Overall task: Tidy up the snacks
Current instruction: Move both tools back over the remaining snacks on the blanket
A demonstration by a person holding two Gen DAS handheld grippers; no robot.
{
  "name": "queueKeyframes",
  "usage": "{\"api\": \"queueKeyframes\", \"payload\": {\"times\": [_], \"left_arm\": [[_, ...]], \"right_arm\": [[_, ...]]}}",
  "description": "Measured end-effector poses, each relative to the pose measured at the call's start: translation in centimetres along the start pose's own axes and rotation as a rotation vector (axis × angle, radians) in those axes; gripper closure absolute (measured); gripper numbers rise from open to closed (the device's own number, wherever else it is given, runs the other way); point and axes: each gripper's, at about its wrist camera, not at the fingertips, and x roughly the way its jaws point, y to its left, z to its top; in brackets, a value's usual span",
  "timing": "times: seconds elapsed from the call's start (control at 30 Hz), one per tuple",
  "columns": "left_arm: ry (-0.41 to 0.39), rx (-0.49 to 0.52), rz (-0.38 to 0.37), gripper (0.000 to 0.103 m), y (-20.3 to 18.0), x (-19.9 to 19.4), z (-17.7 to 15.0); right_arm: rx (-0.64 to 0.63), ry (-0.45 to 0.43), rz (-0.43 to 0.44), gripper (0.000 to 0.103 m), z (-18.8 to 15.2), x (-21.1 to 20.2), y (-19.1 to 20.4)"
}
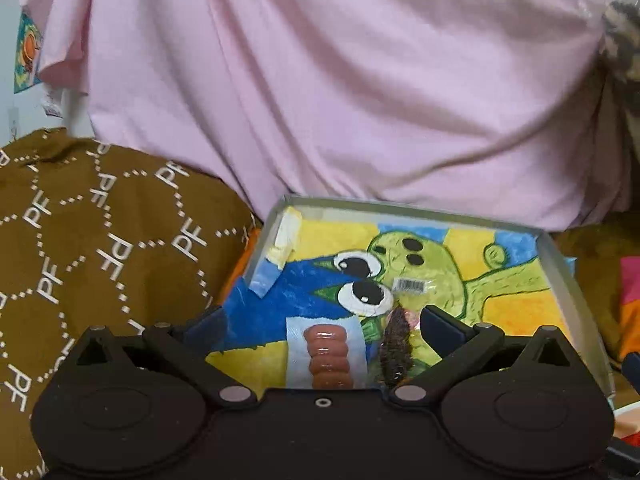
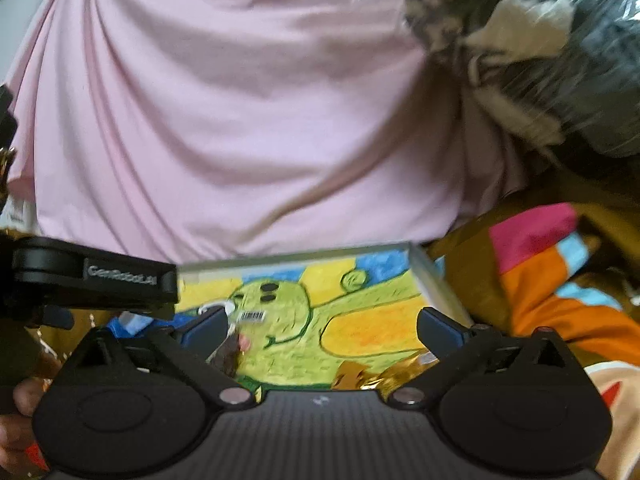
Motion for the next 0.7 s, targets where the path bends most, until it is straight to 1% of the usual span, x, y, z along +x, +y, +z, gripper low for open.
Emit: {"api": "queueKeyframes", "payload": {"times": [0.27,0.4,0.57,0.7], "left_arm": [[-0.038,-0.037,-0.013,0.001,1.6,-5.1,-1.3],[-0.059,-0.050,-0.015,0.001,2.7,-8.2,-2.2],[-0.047,-0.045,-0.023,0.001,4.5,-11.6,-3.5],[-0.066,-0.045,-0.025,0.001,6.4,-14.5,-4.6]], "right_arm": [[-0.025,-0.031,-0.009,0.000,1.0,-4.5,-0.3],[-0.018,-0.052,-0.005,0.000,1.4,-7.3,-0.4],[-0.021,-0.070,0.005,0.000,1.6,-10.5,-0.3],[-0.039,-0.069,0.017,0.000,1.3,-12.9,0.2]]}}
